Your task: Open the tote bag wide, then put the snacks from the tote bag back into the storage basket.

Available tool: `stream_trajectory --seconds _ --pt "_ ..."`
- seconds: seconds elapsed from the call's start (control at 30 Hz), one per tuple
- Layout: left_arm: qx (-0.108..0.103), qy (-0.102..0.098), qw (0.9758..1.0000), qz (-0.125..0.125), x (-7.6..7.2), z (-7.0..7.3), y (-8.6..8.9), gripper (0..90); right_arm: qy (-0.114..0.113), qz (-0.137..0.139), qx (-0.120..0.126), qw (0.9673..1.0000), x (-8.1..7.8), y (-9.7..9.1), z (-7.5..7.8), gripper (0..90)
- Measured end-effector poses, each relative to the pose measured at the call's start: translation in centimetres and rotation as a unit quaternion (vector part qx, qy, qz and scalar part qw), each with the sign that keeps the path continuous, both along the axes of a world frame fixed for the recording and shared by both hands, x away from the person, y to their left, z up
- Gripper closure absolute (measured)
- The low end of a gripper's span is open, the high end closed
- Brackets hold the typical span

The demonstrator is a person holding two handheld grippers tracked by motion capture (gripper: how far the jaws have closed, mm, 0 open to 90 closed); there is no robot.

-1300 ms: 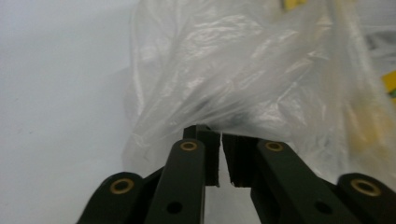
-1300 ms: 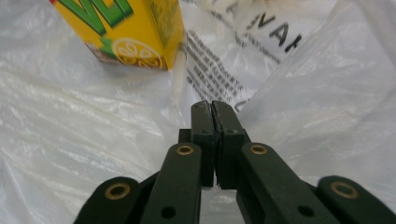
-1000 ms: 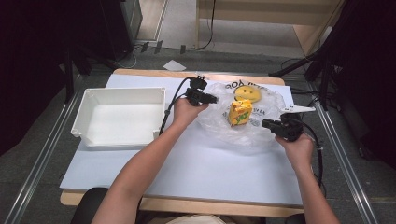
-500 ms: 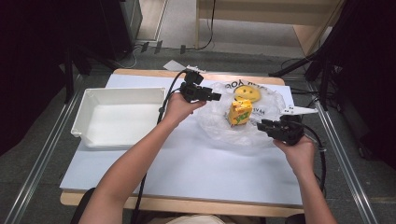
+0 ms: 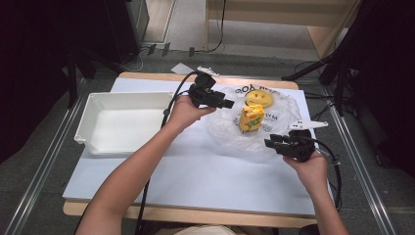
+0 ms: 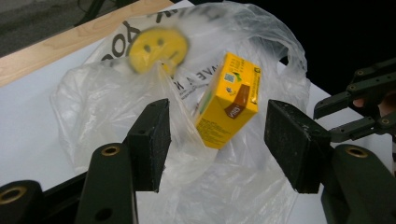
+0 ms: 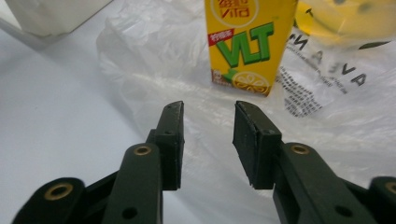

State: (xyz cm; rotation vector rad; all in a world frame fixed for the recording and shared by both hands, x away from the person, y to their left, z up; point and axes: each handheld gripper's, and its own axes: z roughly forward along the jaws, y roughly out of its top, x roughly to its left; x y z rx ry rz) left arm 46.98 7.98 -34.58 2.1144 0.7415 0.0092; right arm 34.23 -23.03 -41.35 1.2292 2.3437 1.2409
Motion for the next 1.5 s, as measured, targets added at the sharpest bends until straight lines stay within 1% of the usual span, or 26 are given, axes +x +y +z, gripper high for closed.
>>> stream_trajectory --seconds 0.07,0.17,0.23,0.3,0.4,0.43,0.5,0.6,0.67,0.8,0.87,0.93,1.13,1.2,1.3,1.33,1.5 --pt "0.003 -0.002 0.9999 -0.011 -0.3 0.0 -0.1 41.5 0.001 0.002 0.003 1.0000 -0.4 0.1 -0.2 62.9" --pt "0.007 -0.006 0.9996 -0.026 -0.5 -0.2 -0.2 41.4 0.011 0.008 0.006 0.9999 -1.1 0.3 -0.7 61.1" --pt "0.013 -0.009 0.9992 -0.037 -0.6 -0.4 -0.3 41.4 0.015 0.013 0.006 0.9998 -1.4 0.4 -1.0 60.7" --pt "0.017 -0.008 0.9991 -0.039 -0.7 -0.6 -0.4 41.5 0.020 0.018 0.008 0.9996 -1.9 0.7 -1.4 60.1" --pt "0.022 -0.005 0.9990 -0.040 -0.6 -0.8 -0.4 41.5 0.021 0.026 0.005 0.9994 -2.4 1.0 -1.8 59.8" --pt "0.022 -0.008 0.9990 -0.039 -0.6 -0.8 -0.5 41.6 0.023 0.030 0.002 0.9993 -2.9 1.2 -2.1 58.7" --pt "0.016 -0.008 0.9989 -0.043 -0.6 -1.0 -0.7 41.6 0.024 0.034 0.002 0.9991 -3.0 1.3 -2.2 58.5" --pt "0.015 -0.016 0.9986 -0.047 -0.6 -1.6 -1.2 41.4 0.027 0.041 0.000 0.9988 -3.4 1.6 -2.6 58.1" --pt "0.022 -0.027 0.9981 -0.051 -0.6 -2.0 -1.7 41.2 0.029 0.046 -0.001 0.9985 -3.6 1.8 -2.9 57.9" --pt "0.019 -0.030 0.9977 -0.058 -0.5 -2.8 -2.5 41.3 0.034 0.051 0.002 0.9981 -3.7 2.0 -3.2 57.7" --pt "0.020 -0.039 0.9973 -0.060 -0.4 -3.2 -2.9 41.4 0.034 0.051 0.005 0.9981 -3.7 2.1 -3.2 57.4" --pt "0.018 -0.043 0.9971 -0.060 -0.3 -3.6 -3.3 41.4 0.032 0.051 0.008 0.9981 -3.8 2.0 -3.2 57.2" --pt "0.023 -0.063 0.9960 -0.059 -0.1 -4.7 -4.4 41.3 0.033 0.052 0.011 0.9980 -4.1 2.0 -3.5 57.0" --pt "0.024 -0.058 0.9963 -0.059 0.1 -5.1 -4.8 40.9 0.036 0.052 0.010 0.9979 -4.1 1.9 -3.6 57.0" --pt "0.026 -0.056 0.9965 -0.056 0.2 -5.8 -5.4 39.8 0.035 0.051 0.012 0.9980 -4.0 1.8 -3.7 57.0" --pt "0.025 -0.056 0.9964 -0.059 0.3 -6.0 -5.5 39.6 0.035 0.050 0.013 0.9980 -4.0 1.8 -3.6 57.0" --pt "0.022 -0.051 0.9971 -0.052 0.6 -7.0 -6.5 38.8 0.036 0.052 0.016 0.9979 -4.0 1.8 -3.8 56.6"
